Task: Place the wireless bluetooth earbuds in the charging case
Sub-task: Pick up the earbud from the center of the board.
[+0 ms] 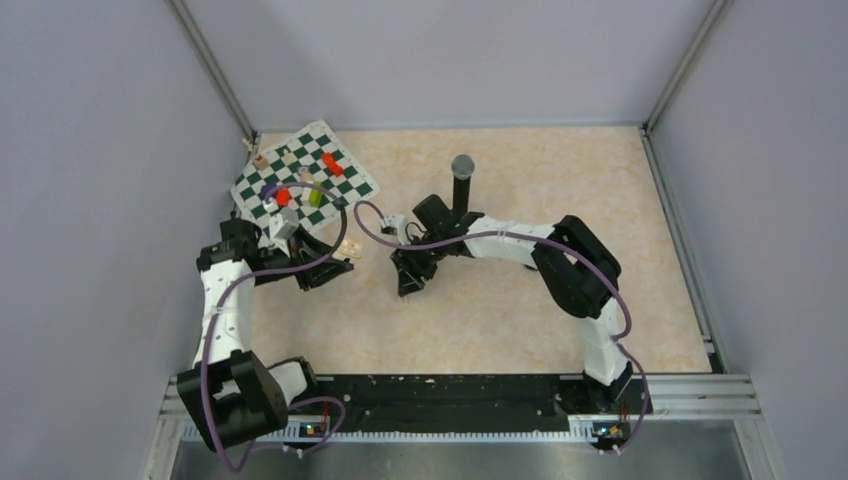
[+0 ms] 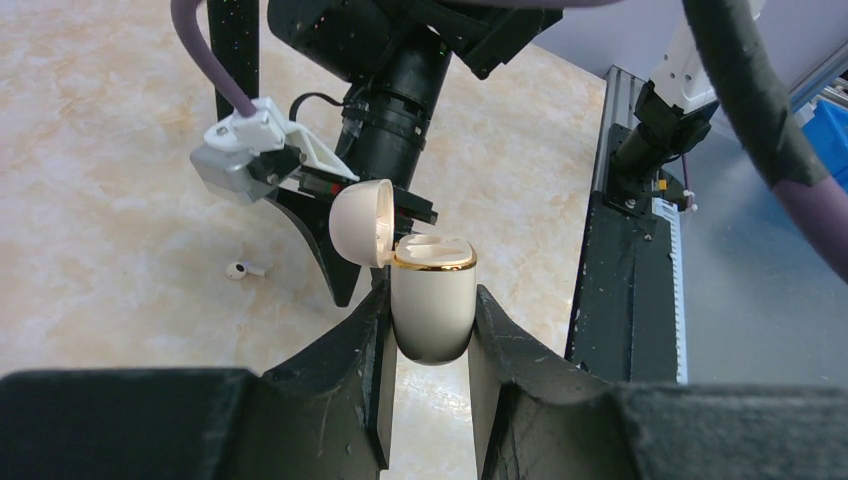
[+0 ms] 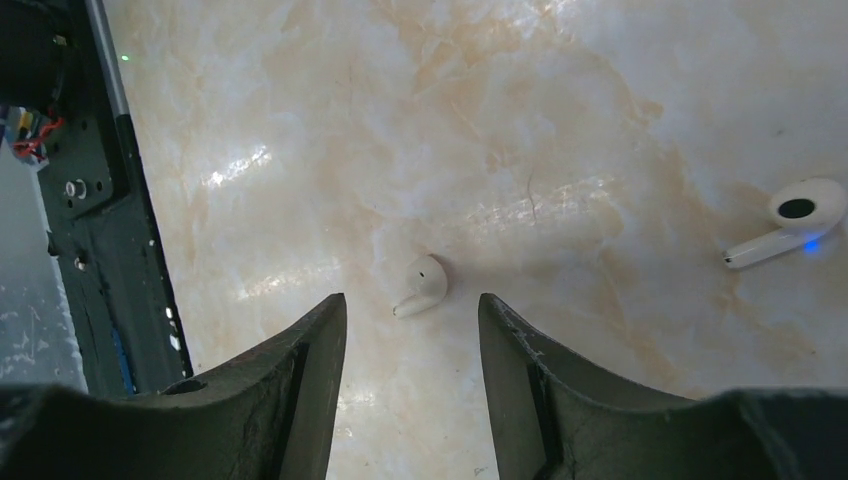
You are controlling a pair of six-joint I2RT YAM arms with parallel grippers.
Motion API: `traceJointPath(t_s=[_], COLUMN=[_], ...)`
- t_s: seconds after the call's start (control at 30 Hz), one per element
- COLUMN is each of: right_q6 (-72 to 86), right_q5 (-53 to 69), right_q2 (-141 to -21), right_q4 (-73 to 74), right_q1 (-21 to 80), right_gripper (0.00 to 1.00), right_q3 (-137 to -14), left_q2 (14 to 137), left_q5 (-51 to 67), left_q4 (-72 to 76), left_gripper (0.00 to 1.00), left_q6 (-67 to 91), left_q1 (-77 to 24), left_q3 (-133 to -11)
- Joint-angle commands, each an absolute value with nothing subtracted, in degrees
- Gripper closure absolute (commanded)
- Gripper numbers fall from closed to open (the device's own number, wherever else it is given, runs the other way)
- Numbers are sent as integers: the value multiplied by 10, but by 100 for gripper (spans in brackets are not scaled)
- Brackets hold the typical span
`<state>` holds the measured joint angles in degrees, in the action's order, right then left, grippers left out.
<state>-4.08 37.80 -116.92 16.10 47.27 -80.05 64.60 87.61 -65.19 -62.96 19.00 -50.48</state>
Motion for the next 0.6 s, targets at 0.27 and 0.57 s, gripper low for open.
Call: traceJointPath(t_s=[0.27,0.57], right_q6=[-64,-74], right_q5=[334,298], right_q2=[-1202,-1203], right_q4=[184,184], right_q1=[498,510], right_gripper=[51,51], right_q3=[-843,-845], left_q2=[635,635], left_q5=[944,945], left_q4=[-668,-669], left_gripper=[100,100], left_q6=[-650,-653], left_q1=[196,196], left_q3=[-514,-513])
